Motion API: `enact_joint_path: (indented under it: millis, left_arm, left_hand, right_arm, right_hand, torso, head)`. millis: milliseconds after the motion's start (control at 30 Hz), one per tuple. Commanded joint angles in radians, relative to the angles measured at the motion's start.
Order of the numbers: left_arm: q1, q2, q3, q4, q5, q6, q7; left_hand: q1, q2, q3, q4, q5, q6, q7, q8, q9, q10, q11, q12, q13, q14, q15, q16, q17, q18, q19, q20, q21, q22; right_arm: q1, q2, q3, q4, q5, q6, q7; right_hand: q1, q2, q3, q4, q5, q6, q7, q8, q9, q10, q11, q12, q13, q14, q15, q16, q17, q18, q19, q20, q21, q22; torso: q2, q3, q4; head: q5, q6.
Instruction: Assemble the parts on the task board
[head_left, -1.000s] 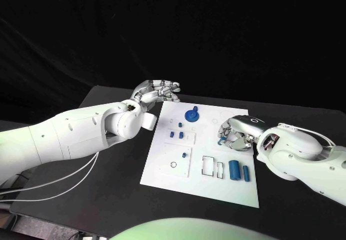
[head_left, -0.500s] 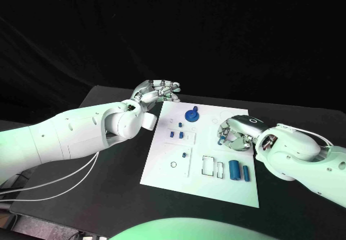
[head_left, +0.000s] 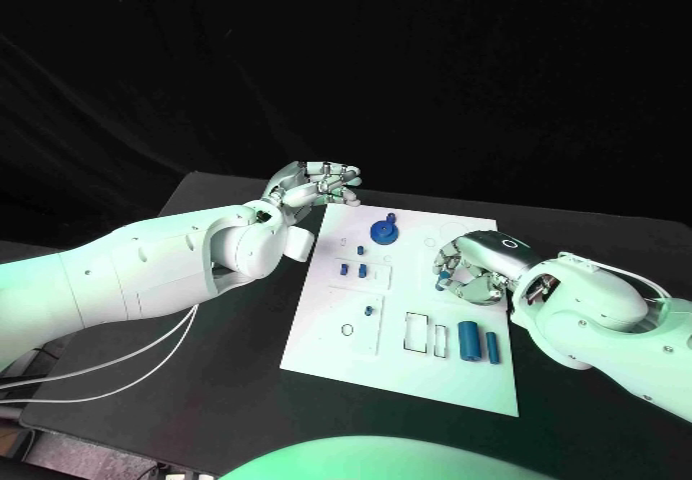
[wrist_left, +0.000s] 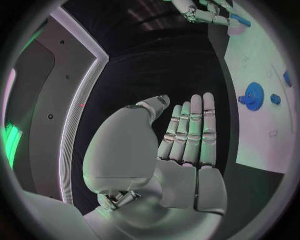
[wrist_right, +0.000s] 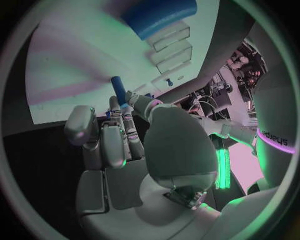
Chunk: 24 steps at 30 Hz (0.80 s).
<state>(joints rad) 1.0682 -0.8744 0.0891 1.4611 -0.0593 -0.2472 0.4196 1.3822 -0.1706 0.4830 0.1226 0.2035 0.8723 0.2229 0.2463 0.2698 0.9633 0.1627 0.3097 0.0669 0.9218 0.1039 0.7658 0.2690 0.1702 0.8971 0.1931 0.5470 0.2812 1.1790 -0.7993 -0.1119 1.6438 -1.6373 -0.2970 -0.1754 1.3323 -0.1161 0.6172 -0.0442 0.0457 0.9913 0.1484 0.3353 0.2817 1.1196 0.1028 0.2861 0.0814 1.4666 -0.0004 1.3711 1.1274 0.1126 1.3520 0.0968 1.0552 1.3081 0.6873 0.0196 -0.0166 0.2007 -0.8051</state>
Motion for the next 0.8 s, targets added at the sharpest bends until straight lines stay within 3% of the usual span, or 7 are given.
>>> enact_joint_path:
  millis: [33,467,800]
  left_arm:
    - [0.0,0.003,0.0,0.0,-0.004,0.002,0.005]
    - [0.0,0.006,0.0,-0.001,-0.004,0.003,0.006]
    - [0.0,0.012,0.0,-0.002,-0.004,0.004,0.007]
  left_hand:
    - [0.003,0.002,-0.001,-0.004,-0.001,-0.005,0.001,0.003,-0.001,-0.006,0.0,0.006,0.001,-0.003,-0.002,-0.001,-0.001,0.01,0.003,0.005,-0.003,0.0]
    - [0.002,0.004,-0.001,-0.003,0.0,-0.006,0.001,0.003,-0.001,-0.007,0.0,0.006,0.001,-0.003,-0.002,-0.001,-0.001,0.01,0.003,0.005,-0.004,0.0]
    - [0.002,0.004,-0.001,-0.003,0.0,-0.006,0.001,0.003,-0.001,-0.007,0.0,0.006,0.001,-0.003,-0.002,-0.001,-0.001,0.01,0.003,0.005,-0.004,0.0]
  right_arm:
    - [0.006,-0.007,0.001,0.026,0.005,-0.058,0.005]
    - [0.017,-0.013,0.005,0.124,0.036,-0.101,0.021]
    - [-0.013,0.068,0.005,0.158,0.058,-0.118,0.054]
  right_hand:
    - [0.003,0.007,0.005,-0.004,0.005,0.009,-0.002,0.005,0.002,0.038,-0.03,0.001,0.0,0.014,-0.005,0.004,0.001,-0.012,0.01,0.001,0.008,0.017]
    - [0.004,0.007,0.007,-0.006,0.007,0.01,-0.002,0.005,0.002,0.039,-0.03,0.0,0.0,0.014,-0.006,0.004,0.0,-0.012,0.011,0.0,0.011,0.019]
    - [0.006,0.007,0.01,-0.01,0.008,0.009,-0.002,0.005,0.003,0.041,-0.031,-0.001,0.001,0.015,-0.006,0.005,0.002,-0.011,0.01,0.0,0.007,0.018]
  torso:
    - [0.0,-0.0008,-0.0011]
    - [0.001,-0.0001,-0.0007]
    - [0.001,0.0009,0.0008]
  head:
    - [0.0,0.001]
    - [-0.001,0.005]
    - [0.004,0.005]
